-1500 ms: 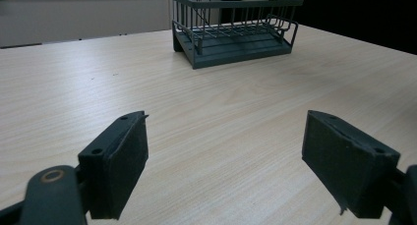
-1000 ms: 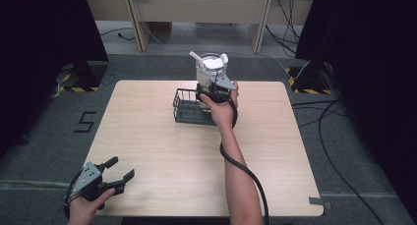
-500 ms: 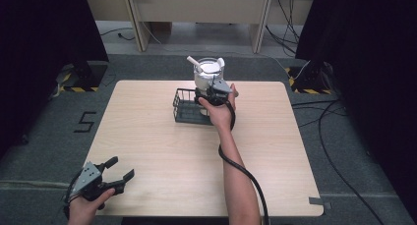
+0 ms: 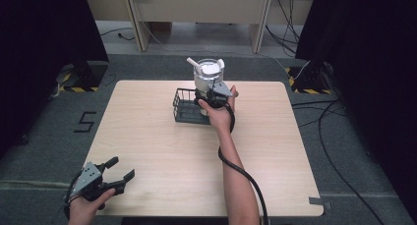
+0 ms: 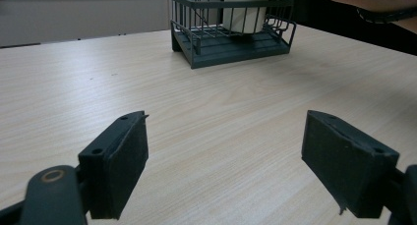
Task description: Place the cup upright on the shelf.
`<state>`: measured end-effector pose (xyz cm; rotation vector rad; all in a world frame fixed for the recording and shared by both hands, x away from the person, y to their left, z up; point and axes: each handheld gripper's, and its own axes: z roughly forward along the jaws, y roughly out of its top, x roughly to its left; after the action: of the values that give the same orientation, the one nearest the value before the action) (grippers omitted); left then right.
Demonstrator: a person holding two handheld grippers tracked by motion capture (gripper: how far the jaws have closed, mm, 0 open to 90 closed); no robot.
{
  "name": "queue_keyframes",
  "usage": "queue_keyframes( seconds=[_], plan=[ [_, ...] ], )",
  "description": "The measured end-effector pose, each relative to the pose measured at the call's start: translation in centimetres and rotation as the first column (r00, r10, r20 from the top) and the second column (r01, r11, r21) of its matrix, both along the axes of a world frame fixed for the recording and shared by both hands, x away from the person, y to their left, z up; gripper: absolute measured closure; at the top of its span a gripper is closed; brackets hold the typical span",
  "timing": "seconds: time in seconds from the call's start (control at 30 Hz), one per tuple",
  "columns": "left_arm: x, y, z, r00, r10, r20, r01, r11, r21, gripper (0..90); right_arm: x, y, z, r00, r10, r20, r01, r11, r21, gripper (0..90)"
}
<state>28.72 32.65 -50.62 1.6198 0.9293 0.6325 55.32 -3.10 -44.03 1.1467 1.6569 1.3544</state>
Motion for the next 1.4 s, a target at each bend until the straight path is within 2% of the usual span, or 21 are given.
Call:
queue_keyframes(
  seconds=[0.07,0.23,0.3,0.6,0.73,1.4],
  plan=[
    [0.0,0.0,0.0,1.0,0.001,-0.001,-0.001,1.0,-0.002,17.0,0.0,0.0,-0.2,0.9999,-0.01,0.002,0.01,1.0,-0.003,4.2],
    [0.0,0.0,0.0,1.0,-0.001,-0.003,0.001,1.0,0.001,17.0,0.0,-0.2,-0.6,0.9999,-0.011,-0.012,0.01,1.0,-0.011,0.3],
    [0.0,-0.1,0.0,1.0,0.0,-0.003,0.0,1.0,0.001,17.0,-0.1,-0.2,-0.7,0.9999,-0.011,-0.01,0.011,1.0,-0.023,0.3],
    [0.0,-0.1,-0.1,1.0,0.0,-0.003,0.0,1.0,-0.003,17.0,-0.6,-0.5,-0.2,0.9999,0.001,-0.016,-0.001,1.0,-0.009,0.4],
    [0.1,-0.1,-0.1,1.0,0.0,-0.003,0.0,1.0,-0.003,16.9,-1.2,-0.5,-0.3,0.9995,-0.002,-0.032,0.001,0.999,-0.035,1.1],
    [0.0,-0.2,0.0,1.0,-0.001,0.0,0.001,1.0,-0.002,16.9,-3.2,-2.3,0.7,0.9987,-0.012,-0.049,0.011,1.0,-0.026,2.0]
  ],
)
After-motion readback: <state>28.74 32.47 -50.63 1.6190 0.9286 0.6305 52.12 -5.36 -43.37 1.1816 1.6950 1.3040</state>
